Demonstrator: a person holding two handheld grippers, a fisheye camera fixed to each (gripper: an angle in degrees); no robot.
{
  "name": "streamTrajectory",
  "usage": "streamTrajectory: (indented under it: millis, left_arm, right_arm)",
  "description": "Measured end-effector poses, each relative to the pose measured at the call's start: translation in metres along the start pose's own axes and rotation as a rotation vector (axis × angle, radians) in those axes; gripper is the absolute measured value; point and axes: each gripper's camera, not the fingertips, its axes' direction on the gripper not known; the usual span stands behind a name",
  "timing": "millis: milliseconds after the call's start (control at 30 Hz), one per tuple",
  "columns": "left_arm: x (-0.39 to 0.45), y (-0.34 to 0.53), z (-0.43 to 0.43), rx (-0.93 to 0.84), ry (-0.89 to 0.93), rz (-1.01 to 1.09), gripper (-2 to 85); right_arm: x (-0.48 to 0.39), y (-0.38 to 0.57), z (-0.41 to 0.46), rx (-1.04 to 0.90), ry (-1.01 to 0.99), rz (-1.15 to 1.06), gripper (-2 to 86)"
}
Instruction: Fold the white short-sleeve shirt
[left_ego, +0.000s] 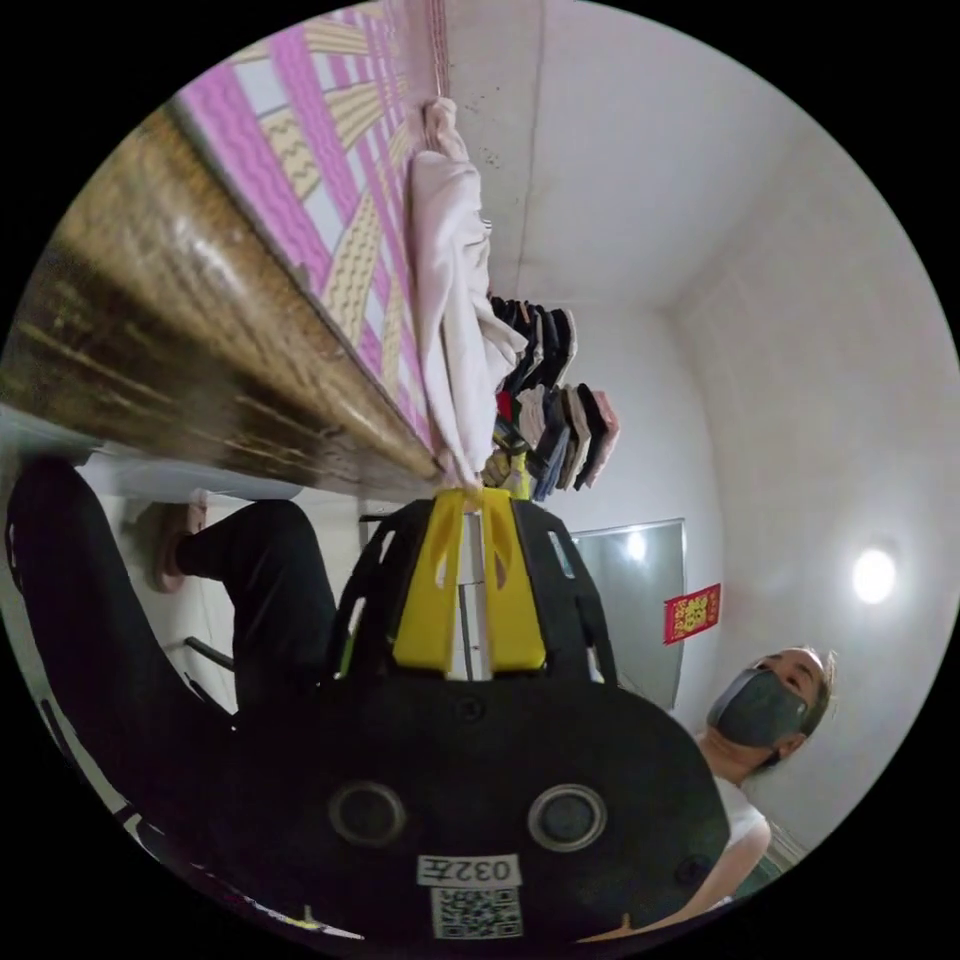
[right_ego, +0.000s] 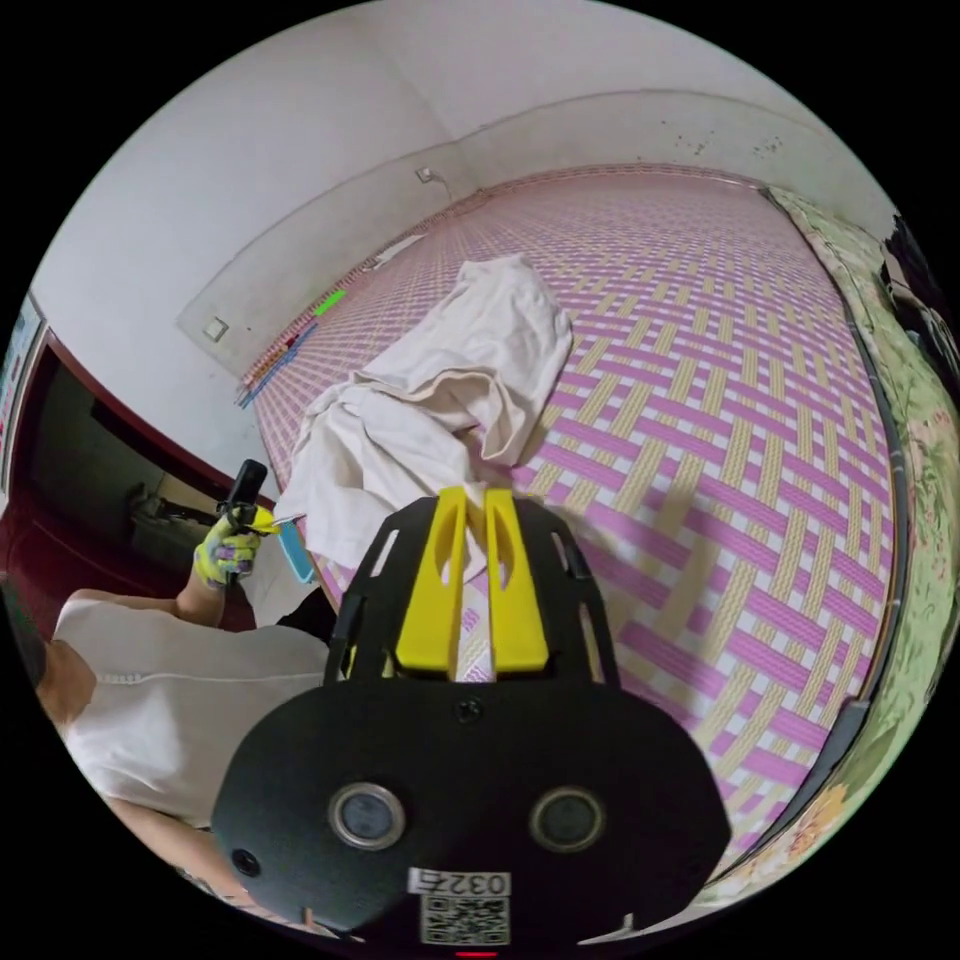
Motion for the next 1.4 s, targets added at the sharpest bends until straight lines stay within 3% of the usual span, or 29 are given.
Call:
streamTrajectory:
  millis: [200, 300, 367, 567, 767, 900, 1000, 1100, 1167, 1233, 1333, 1400]
  left_arm:
    - [0.0, 0.012, -0.015, 0.003, 0.084, 0.034, -1.0]
    - [0.01, 0.02, -0.046, 0.078, 0.336, 0.129, -1.0]
    - [0.035, 0.034, -0.087, 0.151, 0.48, 0.28, -0.9]
    - [0.161, 0.118, -0.172, 0.194, 0.601, 0.853, -0.9]
    - [0.269, 0.185, -0.21, 0.29, 0.6, 1.17, -0.9]
    - [0.308, 0.179, -0.207, 0.337, 0.462, 1.195, -0.9]
    - [0.299, 0.137, -0.196, 0.372, 0.438, 1.012, -0.9]
    - [0.28, 0.064, -0.188, 0.439, 0.249, 0.776, -0.9]
    - [0.28, -0.014, -0.186, 0.446, 0.259, 0.627, -0.8]
    - [0.313, -0.045, -0.181, 0.5, 0.22, 0.652, -0.8]
    - [0.399, -0.038, -0.174, 0.615, 0.154, 0.91, -0.9]
    - [0.424, -0.023, -0.176, 0.667, 0.214, 1.032, -0.8]
  right_arm:
    - [-0.018, 0.034, -0.058, 0.13, -0.256, -0.013, 1.1]
    - [-0.03, 0.072, -0.113, 0.346, -0.495, -0.087, 0.8]
    - [-0.043, 0.108, -0.159, 0.488, -0.49, -0.1, 0.5]
    - [-0.117, 0.193, -0.256, 0.729, -0.474, -0.34, -0.1]
    - [-0.189, 0.24, -0.342, 0.983, -0.494, -0.58, -0.4]
    - [-0.214, 0.216, -0.368, 0.964, -0.36, -0.587, -0.6]
    - [-0.189, 0.165, -0.363, 0.906, -0.334, -0.446, -0.6]
    - [-0.139, 0.09, -0.347, 0.812, -0.158, -0.195, -0.6]
    - [-0.107, 0.025, -0.35, 0.739, -0.202, -0.089, -0.7]
    - [-0.126, -0.004, -0.374, 0.796, -0.162, -0.12, -0.7]
    - [-0.196, -0.005, -0.425, 1.003, 0.058, -0.28, -0.7]
    - [-0.212, 0.004, -0.446, 1.088, 0.014, -0.322, -0.7]
